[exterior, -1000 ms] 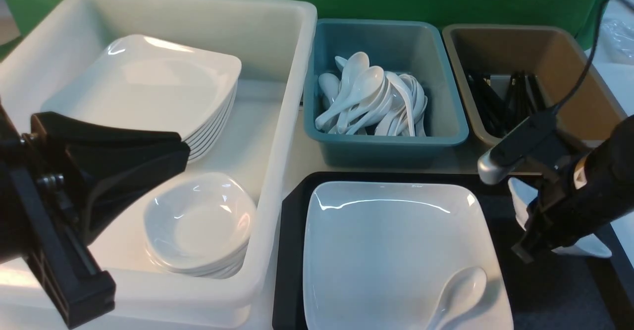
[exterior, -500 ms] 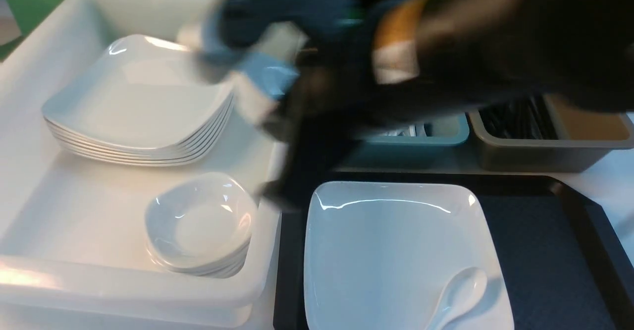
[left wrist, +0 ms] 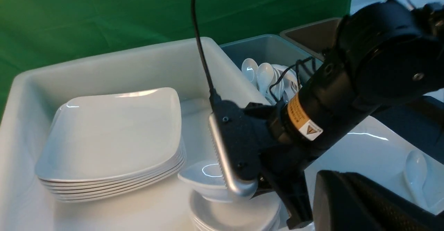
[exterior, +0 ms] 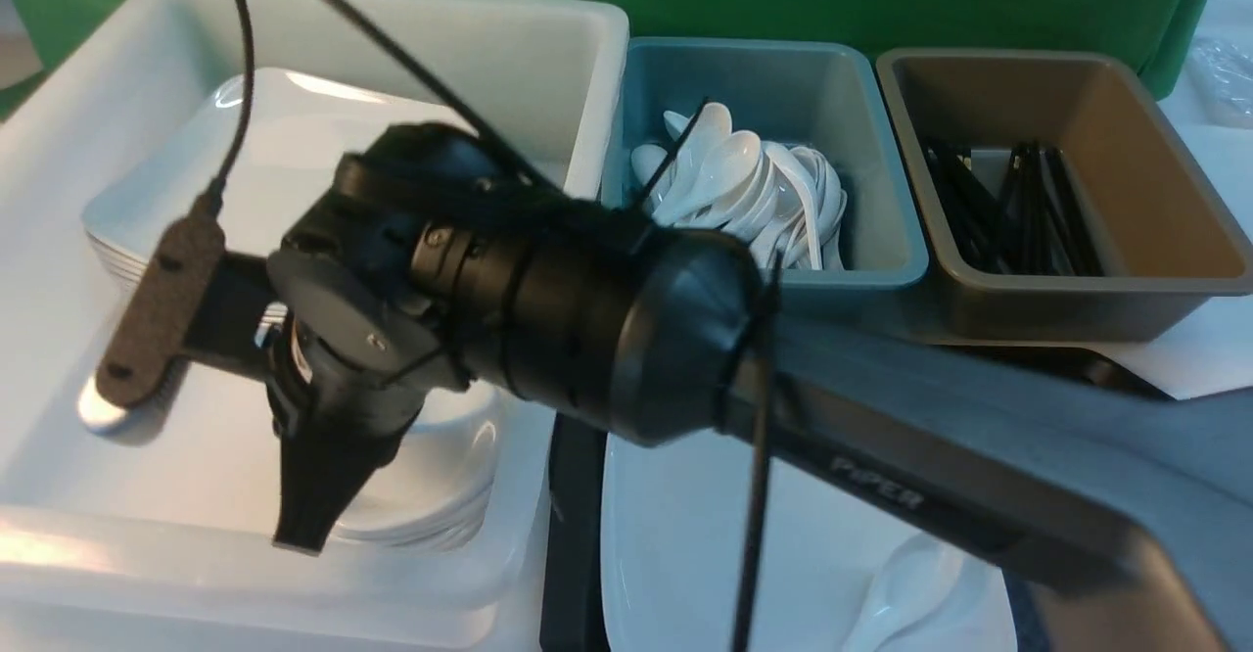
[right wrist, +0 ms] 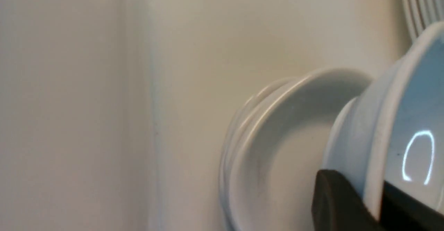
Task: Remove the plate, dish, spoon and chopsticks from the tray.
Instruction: Use the right arm to put the small plate into the large storage box on the left, then use the left arm to grab a soup spoon from the plate
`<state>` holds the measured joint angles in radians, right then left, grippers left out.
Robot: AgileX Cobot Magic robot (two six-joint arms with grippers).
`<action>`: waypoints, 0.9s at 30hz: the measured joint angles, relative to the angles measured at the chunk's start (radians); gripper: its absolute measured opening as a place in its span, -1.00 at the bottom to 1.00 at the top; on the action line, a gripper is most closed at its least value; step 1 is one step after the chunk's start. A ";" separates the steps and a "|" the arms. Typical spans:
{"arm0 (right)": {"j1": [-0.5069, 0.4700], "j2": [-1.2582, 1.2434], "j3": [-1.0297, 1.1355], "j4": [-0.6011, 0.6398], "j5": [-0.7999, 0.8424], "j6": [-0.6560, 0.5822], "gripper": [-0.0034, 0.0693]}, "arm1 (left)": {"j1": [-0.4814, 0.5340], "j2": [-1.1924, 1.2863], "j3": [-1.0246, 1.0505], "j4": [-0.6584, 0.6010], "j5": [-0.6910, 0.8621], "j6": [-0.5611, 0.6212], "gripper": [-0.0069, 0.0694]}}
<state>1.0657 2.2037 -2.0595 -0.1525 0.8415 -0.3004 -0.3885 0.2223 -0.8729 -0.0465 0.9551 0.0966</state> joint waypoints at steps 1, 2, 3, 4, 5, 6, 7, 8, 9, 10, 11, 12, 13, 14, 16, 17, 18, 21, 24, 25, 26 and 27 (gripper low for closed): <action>-0.005 0.008 -0.001 -0.002 -0.001 0.000 -0.69 | 0.000 0.000 0.000 -0.004 0.000 0.000 -0.77; -0.007 0.012 -0.002 -0.002 -0.001 0.000 -0.66 | 0.000 0.000 0.000 -0.009 0.000 0.001 -0.77; -0.008 0.014 -0.004 -0.003 0.000 0.000 -0.59 | 0.000 0.000 0.000 -0.016 0.000 0.004 -0.77; -0.010 0.016 -0.006 -0.003 0.000 0.000 -0.50 | 0.000 0.000 0.000 -0.022 0.000 0.008 -0.77; -0.011 0.016 -0.006 -0.003 0.001 0.000 -0.41 | 0.000 0.000 0.000 -0.027 0.000 0.012 -0.77; -0.011 0.019 -0.006 -0.003 0.005 0.000 -0.25 | 0.000 0.000 0.000 -0.037 0.000 0.015 -0.77; -0.013 0.019 -0.006 -0.003 0.009 0.000 -0.11 | 0.000 0.000 0.000 -0.043 0.000 0.016 -0.77; -0.013 0.017 -0.008 -0.003 0.017 0.000 0.04 | 0.000 0.000 0.000 -0.048 0.000 0.019 -0.77; -0.013 0.012 -0.008 -0.003 0.032 0.005 0.18 | 0.000 0.000 0.000 -0.052 0.000 0.021 -0.77; -0.011 0.006 -0.008 -0.003 0.049 0.011 0.26 | 0.000 0.001 0.000 -0.055 0.001 0.026 -0.77; -0.008 -0.004 -0.008 -0.003 0.077 0.026 0.40 | 0.000 0.001 0.000 -0.059 0.001 0.031 -0.77; -0.007 -0.014 -0.009 -0.002 0.088 0.030 0.45 | 0.000 0.002 0.000 -0.062 0.001 0.034 -0.77; -0.003 -0.027 -0.011 -0.002 0.117 0.037 0.51 | 0.000 0.003 0.000 -0.063 0.001 0.035 -0.77; 0.002 -0.057 -0.017 -0.002 0.157 0.046 0.56 | 0.000 0.009 0.000 -0.066 0.001 0.036 -0.77; 0.005 -0.098 -0.024 -0.003 0.208 0.049 0.58 | 0.000 0.025 0.000 -0.068 0.001 0.037 -0.77; 0.005 -0.125 -0.029 -0.005 0.241 0.051 0.56 | 0.000 0.035 0.000 -0.068 0.001 0.037 -0.77; 0.005 -0.146 -0.031 -0.012 0.266 0.057 0.52 | 0.000 0.049 0.000 -0.069 0.001 0.037 -0.77; -0.006 -0.231 -0.023 -0.064 0.325 0.097 0.18 | 0.000 0.133 -0.002 -0.084 0.009 0.038 -0.77; -0.040 -0.337 0.050 -0.075 0.326 0.119 -0.28 | 0.000 0.228 -0.007 -0.131 0.012 0.075 -0.77; -0.049 -0.366 0.087 -0.076 0.326 0.124 -0.41 | 0.000 0.257 -0.007 -0.143 0.013 0.090 -0.77; -0.073 -0.438 0.156 -0.078 0.326 0.132 -0.56 | 0.000 0.305 -0.008 -0.158 0.018 0.119 -0.77; -0.096 -0.498 0.238 -0.080 0.326 0.148 -0.68 | 0.000 0.359 -0.008 -0.163 0.025 0.137 -0.77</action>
<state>0.9698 1.7055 -1.8215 -0.2321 1.1672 -0.1526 -0.3887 0.5817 -0.8808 -0.2095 0.9806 0.2335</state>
